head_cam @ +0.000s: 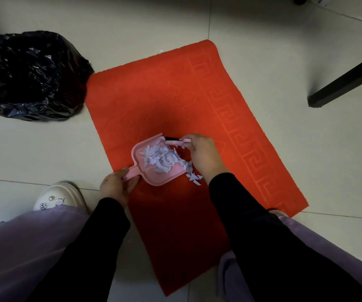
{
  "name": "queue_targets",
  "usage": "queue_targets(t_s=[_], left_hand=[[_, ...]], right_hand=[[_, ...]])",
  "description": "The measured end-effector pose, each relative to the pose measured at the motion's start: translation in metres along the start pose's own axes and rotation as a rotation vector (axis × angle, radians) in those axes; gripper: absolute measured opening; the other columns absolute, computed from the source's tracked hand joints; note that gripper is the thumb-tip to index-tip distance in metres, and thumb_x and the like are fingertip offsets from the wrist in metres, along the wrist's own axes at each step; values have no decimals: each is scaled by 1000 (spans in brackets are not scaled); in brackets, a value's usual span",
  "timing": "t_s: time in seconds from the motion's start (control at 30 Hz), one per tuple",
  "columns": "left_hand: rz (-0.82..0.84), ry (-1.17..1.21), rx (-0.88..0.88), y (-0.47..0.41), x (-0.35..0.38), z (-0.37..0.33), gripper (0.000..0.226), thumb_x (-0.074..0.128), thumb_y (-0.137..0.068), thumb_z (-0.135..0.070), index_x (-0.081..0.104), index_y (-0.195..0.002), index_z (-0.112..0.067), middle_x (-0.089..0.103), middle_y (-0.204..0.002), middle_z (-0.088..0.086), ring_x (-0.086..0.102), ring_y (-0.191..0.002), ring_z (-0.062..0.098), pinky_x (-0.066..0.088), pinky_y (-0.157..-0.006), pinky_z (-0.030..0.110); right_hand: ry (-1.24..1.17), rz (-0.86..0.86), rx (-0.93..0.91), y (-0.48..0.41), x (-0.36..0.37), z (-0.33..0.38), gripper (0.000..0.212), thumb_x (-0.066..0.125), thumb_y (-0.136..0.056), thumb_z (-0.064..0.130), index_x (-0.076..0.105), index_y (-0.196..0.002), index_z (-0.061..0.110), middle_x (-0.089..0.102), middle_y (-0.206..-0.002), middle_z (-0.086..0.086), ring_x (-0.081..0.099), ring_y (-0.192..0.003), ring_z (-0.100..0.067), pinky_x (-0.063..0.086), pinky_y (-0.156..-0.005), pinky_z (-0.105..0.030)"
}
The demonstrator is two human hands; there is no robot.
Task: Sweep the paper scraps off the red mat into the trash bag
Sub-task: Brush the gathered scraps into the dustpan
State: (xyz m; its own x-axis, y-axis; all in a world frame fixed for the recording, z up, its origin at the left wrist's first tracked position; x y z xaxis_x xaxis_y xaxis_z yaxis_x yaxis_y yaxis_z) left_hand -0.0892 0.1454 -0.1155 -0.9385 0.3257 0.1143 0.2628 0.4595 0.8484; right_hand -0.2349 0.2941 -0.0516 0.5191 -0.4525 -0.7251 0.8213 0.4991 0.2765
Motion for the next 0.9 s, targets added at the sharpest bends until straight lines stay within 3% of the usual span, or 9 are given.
queue_targets(t_s=[0.13, 0.23, 0.4, 0.47, 0.53, 0.6, 0.7, 0.83, 0.9], left_hand=[[-4, -2, -11, 5, 0, -2, 17, 49, -91, 2, 57, -76, -3, 67, -61, 7, 64, -57, 15, 55, -46, 19], [-10, -18, -20, 6, 0, -1, 15, 49, -90, 4, 56, -77, -2, 62, -74, 10, 61, -66, 19, 55, -44, 20], [25, -77, -17, 5, 0, -2, 16, 48, -91, 4, 54, -79, -5, 66, -67, 6, 65, -59, 15, 54, -44, 18], [33, -124, 14, 2, -2, -2, 19, 48, -90, 8, 54, -79, -6, 67, -60, 2, 65, -49, 7, 52, -43, 16], [40, -149, 20, 1, -3, -1, 17, 49, -90, 6, 55, -80, -6, 67, -62, 2, 65, -53, 9, 54, -45, 17], [28, -100, -13, -1, -3, -1, 15, 50, -89, 5, 56, -79, -3, 67, -50, 1, 66, -53, 14, 56, -46, 21], [15, -91, -35, -4, -3, 2, 15, 51, -88, 4, 57, -77, -3, 67, -53, 5, 65, -56, 19, 56, -45, 22], [27, -98, -41, -4, -6, 8, 12, 52, -87, 5, 58, -79, -2, 66, -47, 1, 65, -45, 14, 54, -42, 22], [41, -117, -34, -2, -5, 10, 12, 52, -87, 7, 58, -81, -2, 65, -46, 0, 65, -44, 11, 54, -42, 22]], right_hand=[[15, -2, 9, 0, -11, -1, 27, 40, -94, -3, 63, -108, 1, 64, -105, -17, 50, -79, -14, 28, -57, -16], [-11, -85, 24, 0, -17, -5, 23, 45, -94, 3, 64, -107, 3, 65, -100, -18, 55, -78, -23, 29, -57, -22], [-71, -253, 43, 3, -18, -15, 20, 48, -93, 1, 67, -100, -2, 66, -95, -21, 58, -82, -29, 31, -65, -26], [-82, -226, 68, 6, -13, -18, 21, 48, -93, 1, 67, -101, -2, 66, -96, -22, 60, -84, -32, 34, -66, -27], [-83, -173, 87, 11, -7, -19, 23, 48, -93, 0, 67, -106, 0, 65, -103, -22, 61, -86, -31, 35, -65, -23], [-70, -125, 72, 16, -2, -17, 24, 47, -93, -2, 66, -108, 0, 66, -105, -17, 59, -75, -16, 33, -59, -16], [-64, -63, 49, 22, -1, -12, 25, 48, -90, -8, 64, -108, -3, 63, -102, -10, 50, -69, 8, 35, -55, -2], [-40, -39, 56, 28, 0, -11, 22, 45, -93, -3, 65, -103, -2, 65, -102, -18, 57, -75, -8, 38, -61, -11], [-28, -11, 60, 32, -1, -11, 22, 43, -93, -3, 64, -101, -4, 65, -106, -21, 49, -65, -4, 36, -55, -7]])
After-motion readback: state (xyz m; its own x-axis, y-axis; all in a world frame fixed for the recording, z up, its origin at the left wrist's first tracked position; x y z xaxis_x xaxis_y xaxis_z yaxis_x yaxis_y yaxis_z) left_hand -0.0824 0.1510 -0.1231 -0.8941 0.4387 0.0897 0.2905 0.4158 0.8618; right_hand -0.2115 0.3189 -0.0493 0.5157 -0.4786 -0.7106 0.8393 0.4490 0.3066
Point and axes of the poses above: each hand's wrist, its own y-axis away from the middle knuckle, its own x-axis out of the palm, z = x × y, the point moved 2 cm from there along -y, towards the middle knuckle
